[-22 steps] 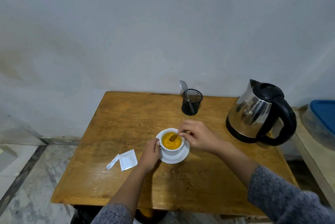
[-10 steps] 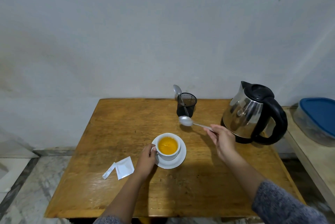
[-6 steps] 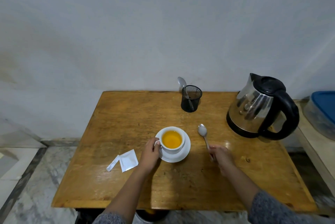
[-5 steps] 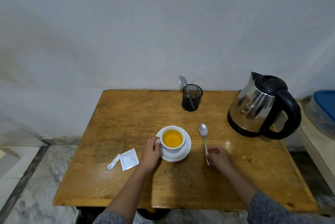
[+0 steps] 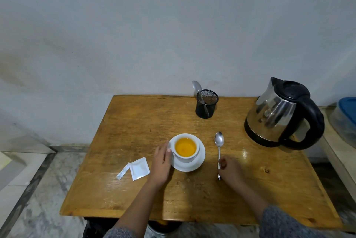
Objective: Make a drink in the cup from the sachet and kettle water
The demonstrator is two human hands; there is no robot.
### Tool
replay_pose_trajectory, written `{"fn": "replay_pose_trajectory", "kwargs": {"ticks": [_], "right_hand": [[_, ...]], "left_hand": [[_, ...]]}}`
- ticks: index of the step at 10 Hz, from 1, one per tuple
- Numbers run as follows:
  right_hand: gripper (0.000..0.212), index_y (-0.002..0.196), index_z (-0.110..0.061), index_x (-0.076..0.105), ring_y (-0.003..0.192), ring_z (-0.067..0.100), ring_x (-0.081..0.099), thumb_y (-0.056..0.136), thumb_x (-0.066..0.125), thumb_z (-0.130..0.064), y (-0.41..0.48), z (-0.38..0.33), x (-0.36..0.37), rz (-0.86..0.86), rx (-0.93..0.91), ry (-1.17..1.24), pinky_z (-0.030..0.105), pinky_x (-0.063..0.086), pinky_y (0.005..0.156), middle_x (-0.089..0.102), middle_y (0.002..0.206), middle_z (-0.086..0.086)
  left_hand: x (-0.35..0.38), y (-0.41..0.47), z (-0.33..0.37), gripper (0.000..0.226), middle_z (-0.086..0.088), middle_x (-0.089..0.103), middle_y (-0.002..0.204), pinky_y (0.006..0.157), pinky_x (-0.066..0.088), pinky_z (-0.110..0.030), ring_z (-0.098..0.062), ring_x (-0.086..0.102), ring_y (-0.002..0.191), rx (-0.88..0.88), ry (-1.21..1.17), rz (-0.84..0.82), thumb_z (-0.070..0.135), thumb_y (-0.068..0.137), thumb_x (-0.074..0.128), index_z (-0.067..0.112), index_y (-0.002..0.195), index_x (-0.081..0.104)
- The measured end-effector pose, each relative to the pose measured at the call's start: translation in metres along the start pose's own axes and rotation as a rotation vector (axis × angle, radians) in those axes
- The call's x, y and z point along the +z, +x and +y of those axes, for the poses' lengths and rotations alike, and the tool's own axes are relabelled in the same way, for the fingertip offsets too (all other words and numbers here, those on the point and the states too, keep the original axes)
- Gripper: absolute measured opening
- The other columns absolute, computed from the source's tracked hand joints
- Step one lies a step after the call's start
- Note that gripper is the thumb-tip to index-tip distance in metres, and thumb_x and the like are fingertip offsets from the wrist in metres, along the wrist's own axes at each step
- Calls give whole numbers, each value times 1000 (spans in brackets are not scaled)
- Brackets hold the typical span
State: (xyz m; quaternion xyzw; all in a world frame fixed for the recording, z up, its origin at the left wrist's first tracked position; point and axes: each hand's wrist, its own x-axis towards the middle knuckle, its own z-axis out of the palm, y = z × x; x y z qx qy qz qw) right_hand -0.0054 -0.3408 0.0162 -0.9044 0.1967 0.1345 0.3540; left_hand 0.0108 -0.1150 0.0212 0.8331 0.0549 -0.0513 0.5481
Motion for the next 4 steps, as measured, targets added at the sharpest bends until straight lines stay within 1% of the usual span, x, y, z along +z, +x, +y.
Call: {"fn": "replay_pose_trajectory", "kwargs": {"ticks": [1, 2, 3, 4], "right_hand": [[26, 116, -10, 61, 111, 22, 51, 91, 54, -10, -2, 6, -2, 61, -62, -78, 29, 45, 85, 55, 120, 9], [39, 133, -12, 48, 131, 24, 37, 95, 47, -17, -4, 18, -6, 105, -92, -218, 35, 37, 105, 43, 141, 10], [54, 149, -15, 17, 147, 27, 5, 100, 36, -26, -7, 32, -6, 18, -65, -401, 42, 15, 119, 8, 160, 9], [59, 150, -20, -6, 148, 25, -10, 102, 23, -37, -10, 38, -6, -91, -78, -502, 43, 3, 120, -13, 160, 7]], "left_hand": [[-3, -11, -20, 45, -2, 33, 149, 110, 20, -26, -16, 27, 138, -10, 178, 130, 27, 98, 29, 16, 142, 32], [-3, -19, -40, 50, -3, 19, 157, 115, 11, -26, -13, 11, 145, 38, 455, 39, 29, 98, 25, 16, 145, 20], [2, -23, -51, 64, 2, 2, 157, 119, 4, -29, -11, -3, 145, 134, 662, -102, 43, 89, 3, 15, 146, 7], [6, -24, -53, 60, 2, -5, 157, 120, 1, -29, -7, -13, 139, 102, 760, -172, 40, 92, 5, 14, 145, 0]]}}
